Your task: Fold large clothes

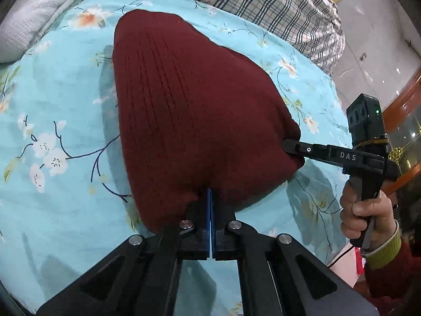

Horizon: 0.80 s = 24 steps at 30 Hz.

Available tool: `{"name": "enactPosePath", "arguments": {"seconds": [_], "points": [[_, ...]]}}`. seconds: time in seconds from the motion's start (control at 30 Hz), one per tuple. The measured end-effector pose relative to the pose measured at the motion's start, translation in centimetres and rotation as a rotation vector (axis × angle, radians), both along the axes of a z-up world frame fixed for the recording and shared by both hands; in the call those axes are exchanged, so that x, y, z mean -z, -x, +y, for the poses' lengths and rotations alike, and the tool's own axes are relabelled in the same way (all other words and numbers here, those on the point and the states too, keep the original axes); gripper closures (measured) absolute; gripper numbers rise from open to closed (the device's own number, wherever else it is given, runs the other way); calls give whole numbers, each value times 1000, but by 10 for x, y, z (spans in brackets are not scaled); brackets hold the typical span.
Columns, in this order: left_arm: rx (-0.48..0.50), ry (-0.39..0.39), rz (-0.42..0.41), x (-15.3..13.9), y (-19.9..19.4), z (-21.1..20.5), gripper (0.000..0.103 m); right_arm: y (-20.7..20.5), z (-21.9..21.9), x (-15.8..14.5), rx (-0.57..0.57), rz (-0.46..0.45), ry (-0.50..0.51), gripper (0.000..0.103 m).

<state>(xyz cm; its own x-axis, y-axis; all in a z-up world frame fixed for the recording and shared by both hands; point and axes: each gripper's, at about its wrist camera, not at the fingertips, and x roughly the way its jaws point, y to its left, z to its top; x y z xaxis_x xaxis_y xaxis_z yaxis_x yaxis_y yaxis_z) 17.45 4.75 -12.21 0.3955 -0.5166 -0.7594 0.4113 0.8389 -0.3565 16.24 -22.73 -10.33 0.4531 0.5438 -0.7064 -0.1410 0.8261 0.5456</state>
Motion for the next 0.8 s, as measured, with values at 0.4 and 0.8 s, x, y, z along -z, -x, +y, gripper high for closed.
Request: {"name": "enactPosePath", "arguments": {"seconds": [0.4,0.8], "points": [[-15,-41,58,12,3,-10,102,4,4,-28,38,-82,55,100],[-78,166,-108,-69,17,26,63,-12,-19,-50,111,-159,-28,58]]}}
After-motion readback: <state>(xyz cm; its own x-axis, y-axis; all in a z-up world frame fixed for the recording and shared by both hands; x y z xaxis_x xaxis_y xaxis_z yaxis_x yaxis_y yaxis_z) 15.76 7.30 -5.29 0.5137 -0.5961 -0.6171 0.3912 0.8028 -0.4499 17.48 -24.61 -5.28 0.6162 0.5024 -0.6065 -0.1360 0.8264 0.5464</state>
